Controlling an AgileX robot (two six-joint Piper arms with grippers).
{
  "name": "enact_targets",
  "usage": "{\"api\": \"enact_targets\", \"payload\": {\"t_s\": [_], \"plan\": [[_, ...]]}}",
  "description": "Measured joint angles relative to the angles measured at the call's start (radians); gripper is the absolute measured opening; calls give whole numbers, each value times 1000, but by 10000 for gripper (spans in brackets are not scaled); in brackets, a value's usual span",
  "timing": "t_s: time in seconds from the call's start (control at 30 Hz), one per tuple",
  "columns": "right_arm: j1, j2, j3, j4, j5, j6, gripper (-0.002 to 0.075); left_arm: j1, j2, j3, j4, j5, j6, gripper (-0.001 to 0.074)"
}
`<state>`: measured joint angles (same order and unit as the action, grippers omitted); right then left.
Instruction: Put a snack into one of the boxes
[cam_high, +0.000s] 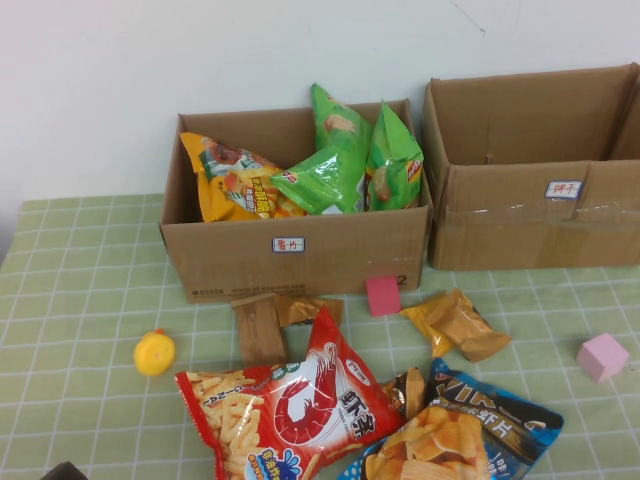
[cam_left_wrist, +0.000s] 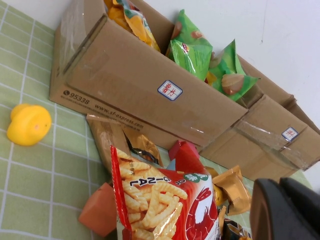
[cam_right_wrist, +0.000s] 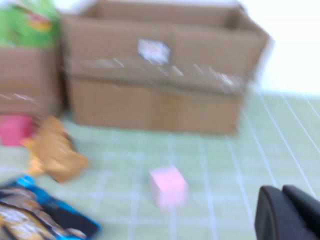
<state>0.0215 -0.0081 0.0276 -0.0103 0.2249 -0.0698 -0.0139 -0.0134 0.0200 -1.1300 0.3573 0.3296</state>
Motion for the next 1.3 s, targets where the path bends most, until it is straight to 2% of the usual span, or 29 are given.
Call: {"api": "enact_targets", "payload": {"t_s": [0.1,0.23,0.33,1.3], "plan": [[-24,0,0,-89,68,137,-2,0,0,0,0,0,0,-1],[-7,0,-2,-109,100,198,-2,0,0,0,0,0,0,-1],[15,0,-2,-109,105,207,-2,0,0,0,0,0,2,-1],[15,0,-3,-109,111,219,-2,0,0,0,0,0,14,-1]]}}
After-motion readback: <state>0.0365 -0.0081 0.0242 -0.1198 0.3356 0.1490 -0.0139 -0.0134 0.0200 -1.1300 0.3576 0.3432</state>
